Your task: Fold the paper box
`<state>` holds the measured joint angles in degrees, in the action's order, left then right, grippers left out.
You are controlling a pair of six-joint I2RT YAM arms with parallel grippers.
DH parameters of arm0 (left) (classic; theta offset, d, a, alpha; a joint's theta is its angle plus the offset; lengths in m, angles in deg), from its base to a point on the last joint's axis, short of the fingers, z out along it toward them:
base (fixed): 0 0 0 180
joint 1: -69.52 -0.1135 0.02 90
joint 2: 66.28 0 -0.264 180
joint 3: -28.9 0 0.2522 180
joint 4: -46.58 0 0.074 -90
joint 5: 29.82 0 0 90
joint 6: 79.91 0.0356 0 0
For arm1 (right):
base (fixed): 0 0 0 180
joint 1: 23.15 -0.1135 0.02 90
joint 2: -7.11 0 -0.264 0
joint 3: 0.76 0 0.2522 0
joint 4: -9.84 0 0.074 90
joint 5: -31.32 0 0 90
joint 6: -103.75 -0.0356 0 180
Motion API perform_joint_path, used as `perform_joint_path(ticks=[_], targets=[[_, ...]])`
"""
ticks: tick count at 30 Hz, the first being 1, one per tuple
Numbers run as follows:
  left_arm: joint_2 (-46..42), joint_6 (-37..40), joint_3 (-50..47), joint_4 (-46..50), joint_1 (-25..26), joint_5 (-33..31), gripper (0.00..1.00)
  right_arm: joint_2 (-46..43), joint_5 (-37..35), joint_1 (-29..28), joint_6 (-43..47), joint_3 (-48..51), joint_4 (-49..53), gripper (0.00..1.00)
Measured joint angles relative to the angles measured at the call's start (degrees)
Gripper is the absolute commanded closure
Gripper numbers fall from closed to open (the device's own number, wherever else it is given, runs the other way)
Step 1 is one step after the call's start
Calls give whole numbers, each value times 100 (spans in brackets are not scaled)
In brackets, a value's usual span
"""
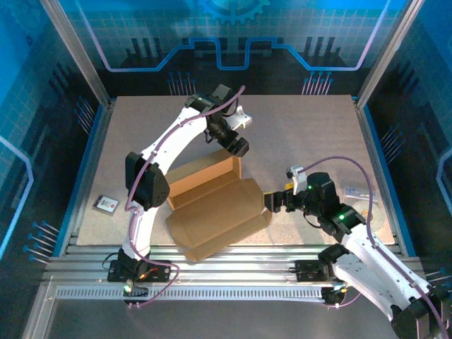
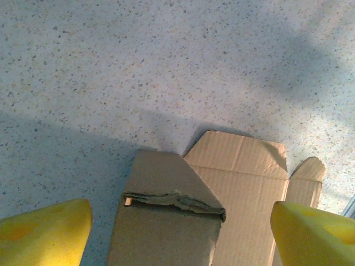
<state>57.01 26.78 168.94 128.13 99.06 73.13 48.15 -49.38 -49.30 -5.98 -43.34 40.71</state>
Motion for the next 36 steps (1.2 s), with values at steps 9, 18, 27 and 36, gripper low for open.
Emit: perform_joint_path(ticks=[9, 18, 27, 36], targets=[[98, 2, 7, 26, 0, -155, 16, 17, 22, 0, 0, 0, 0, 0], [323, -9, 26, 168, 0, -42, 28, 105, 22, 0, 0, 0, 0, 0], [323, -2, 33, 221, 4, 20, 41, 103, 9, 0, -33, 0, 0, 0], [343, -249, 175, 247, -63, 212, 48, -70, -461, 37, -855, -175, 229, 0]])
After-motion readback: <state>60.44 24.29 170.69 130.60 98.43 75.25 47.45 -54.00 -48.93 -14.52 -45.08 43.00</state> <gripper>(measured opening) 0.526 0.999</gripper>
